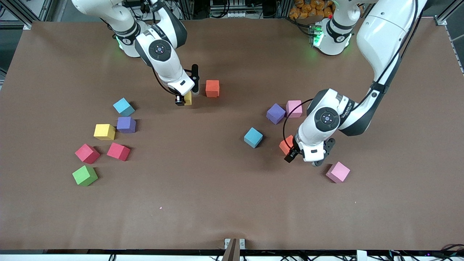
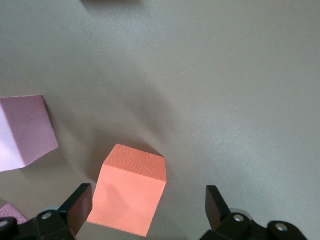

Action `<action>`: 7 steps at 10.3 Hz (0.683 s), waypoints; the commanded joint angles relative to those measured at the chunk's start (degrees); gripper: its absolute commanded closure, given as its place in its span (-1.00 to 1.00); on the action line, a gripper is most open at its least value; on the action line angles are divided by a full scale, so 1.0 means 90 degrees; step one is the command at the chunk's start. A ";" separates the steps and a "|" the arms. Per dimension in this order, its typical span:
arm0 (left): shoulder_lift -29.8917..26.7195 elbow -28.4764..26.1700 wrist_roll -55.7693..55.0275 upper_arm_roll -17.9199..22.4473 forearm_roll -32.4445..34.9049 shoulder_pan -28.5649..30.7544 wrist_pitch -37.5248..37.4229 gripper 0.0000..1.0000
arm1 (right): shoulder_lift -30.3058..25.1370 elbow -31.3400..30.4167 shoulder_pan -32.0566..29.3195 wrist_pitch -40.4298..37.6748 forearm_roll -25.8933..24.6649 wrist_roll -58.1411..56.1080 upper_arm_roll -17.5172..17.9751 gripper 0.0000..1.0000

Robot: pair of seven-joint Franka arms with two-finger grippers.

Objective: Form number 2 with 11 blocks
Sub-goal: 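Carry the yellow cube beside the orange cube while the left gripper reaches orange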

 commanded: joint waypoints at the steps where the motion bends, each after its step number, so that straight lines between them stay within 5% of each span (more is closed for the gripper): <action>1: 0.0048 -0.0274 -0.0063 -0.0034 0.0079 0.0025 0.0422 -1.00 | 0.0045 -0.0376 0.0169 0.0482 0.0064 0.0053 -0.0030 0.16; 7: 0.0136 -0.0479 -0.0053 -0.0044 0.0480 -0.0052 0.0432 -1.00 | -0.0013 -0.0739 0.0773 0.0992 0.0064 0.0587 -0.0030 0.17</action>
